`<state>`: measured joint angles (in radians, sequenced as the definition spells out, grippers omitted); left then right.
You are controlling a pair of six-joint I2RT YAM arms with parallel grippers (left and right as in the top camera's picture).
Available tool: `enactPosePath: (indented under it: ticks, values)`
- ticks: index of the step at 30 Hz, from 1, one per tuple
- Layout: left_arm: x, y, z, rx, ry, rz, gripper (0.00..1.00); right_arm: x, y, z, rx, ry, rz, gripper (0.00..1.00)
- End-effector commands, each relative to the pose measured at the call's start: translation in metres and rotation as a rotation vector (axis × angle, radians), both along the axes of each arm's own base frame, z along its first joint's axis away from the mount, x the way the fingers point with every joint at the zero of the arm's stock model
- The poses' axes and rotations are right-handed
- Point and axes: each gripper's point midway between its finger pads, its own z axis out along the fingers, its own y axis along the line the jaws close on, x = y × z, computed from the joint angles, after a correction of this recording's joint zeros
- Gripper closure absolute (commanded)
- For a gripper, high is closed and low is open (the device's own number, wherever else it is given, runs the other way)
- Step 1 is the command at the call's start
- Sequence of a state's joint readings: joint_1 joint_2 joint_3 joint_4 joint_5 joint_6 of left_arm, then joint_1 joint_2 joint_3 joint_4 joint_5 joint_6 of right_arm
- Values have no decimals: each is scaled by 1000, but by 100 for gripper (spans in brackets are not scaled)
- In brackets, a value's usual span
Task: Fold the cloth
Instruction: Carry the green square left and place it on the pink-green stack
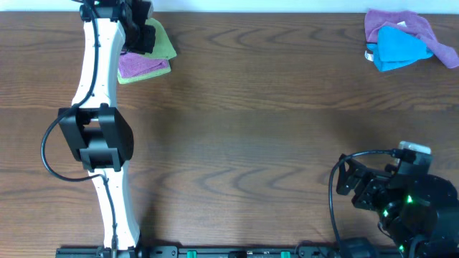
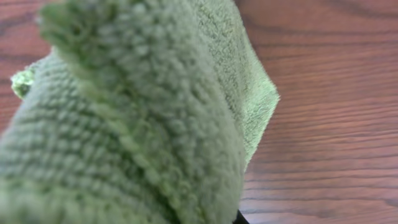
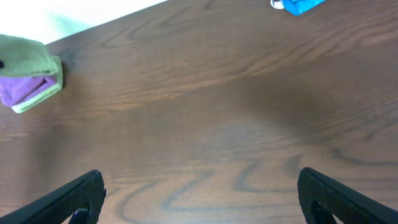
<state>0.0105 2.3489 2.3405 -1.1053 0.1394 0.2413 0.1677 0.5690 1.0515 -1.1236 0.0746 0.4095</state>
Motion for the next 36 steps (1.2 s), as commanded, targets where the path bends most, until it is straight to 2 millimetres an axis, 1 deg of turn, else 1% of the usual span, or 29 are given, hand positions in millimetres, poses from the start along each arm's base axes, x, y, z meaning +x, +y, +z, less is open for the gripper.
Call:
enactPosePath:
  ticks: [1, 9, 14, 15, 16, 17, 18, 19, 20, 22, 24, 31, 34, 36]
  values:
    - [-7, 19, -14, 68, 42, 12, 94, 1, 2, 2, 5, -8, 7, 1]
    - [-14, 48, -34, 71, 80, 65, 94, 1, 2, 2, 5, -9, 7, 1]
    - [-12, 57, -38, 72, 72, 81, 94, 2, 2, 2, 6, -11, 7, 1]
    - [-12, 58, -38, 72, 71, 83, 92, 2, 2, 2, 6, -11, 7, 1]
    - [-12, 58, -39, 72, 71, 83, 84, 2, 2, 2, 6, -11, 7, 1]
    - [-12, 58, -40, 72, 71, 84, 73, 2, 2, 2, 8, -11, 10, 1]
    - [-12, 58, -41, 72, 70, 84, 68, 2, 3, 2, 11, -11, 13, 1]
    - [-11, 59, -42, 74, 69, 86, 59, 2, 3, 2, 12, -12, 14, 1]
    - [-11, 59, -42, 74, 67, 86, 44, 2, 4, 3, 13, -12, 16, 1]
    - [-9, 59, -41, 75, 57, 88, 5, 2, 5, 3, 17, -14, 20, 1]
    - [-6, 65, -40, 97, 44, 112, 5, 3, 6, 4, 21, -18, 25, 1]
    - [-5, 102, -33, 285, 26, 230, 5, 3, 7, 4, 25, -18, 31, 1]
    - [-2, 115, -23, 329, -9, 331, 5, 3, 7, 4, 26, -20, 31, 1]
    - [1, 117, -14, 329, -34, 369, 5, 3, 7, 4, 25, -20, 31, 1]
